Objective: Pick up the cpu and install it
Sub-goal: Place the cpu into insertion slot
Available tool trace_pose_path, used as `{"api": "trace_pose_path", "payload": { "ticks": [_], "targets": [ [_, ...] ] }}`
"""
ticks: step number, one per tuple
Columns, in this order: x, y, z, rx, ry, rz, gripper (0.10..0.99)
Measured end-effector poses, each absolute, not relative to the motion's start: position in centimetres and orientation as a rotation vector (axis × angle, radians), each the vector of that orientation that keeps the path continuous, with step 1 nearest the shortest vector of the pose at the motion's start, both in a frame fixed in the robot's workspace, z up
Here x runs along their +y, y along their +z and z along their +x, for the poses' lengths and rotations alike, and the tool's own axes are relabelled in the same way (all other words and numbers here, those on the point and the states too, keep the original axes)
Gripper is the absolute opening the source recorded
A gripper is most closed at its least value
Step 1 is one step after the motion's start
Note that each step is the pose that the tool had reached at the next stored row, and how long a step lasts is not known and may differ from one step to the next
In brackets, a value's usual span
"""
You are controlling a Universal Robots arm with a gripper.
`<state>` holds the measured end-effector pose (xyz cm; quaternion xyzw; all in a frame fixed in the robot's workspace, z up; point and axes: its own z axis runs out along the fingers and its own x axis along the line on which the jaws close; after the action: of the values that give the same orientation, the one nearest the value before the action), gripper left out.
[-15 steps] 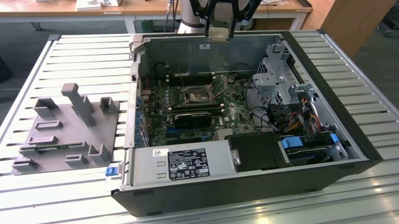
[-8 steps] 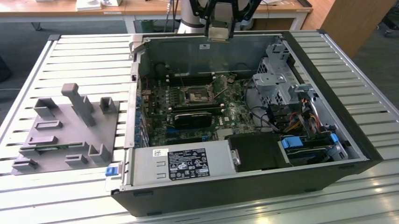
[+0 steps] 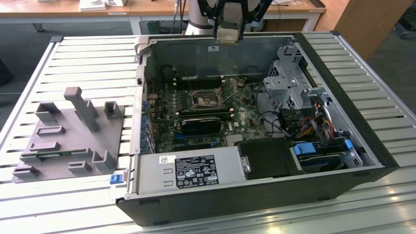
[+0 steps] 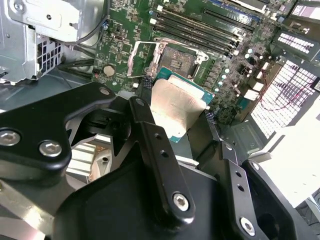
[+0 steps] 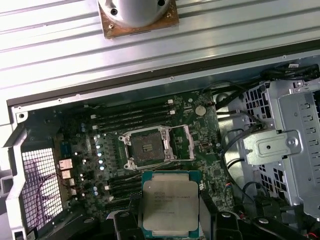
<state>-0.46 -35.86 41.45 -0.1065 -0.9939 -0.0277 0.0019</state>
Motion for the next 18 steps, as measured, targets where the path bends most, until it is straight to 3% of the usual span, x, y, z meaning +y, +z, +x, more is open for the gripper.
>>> {"api": "trace_pose_path", "payload": {
  "ticks": [18],
  "targets": [
    [-35.86,41.43,-0.55,-3.109,-0.087,-0.43,0.537]
  ]
}}
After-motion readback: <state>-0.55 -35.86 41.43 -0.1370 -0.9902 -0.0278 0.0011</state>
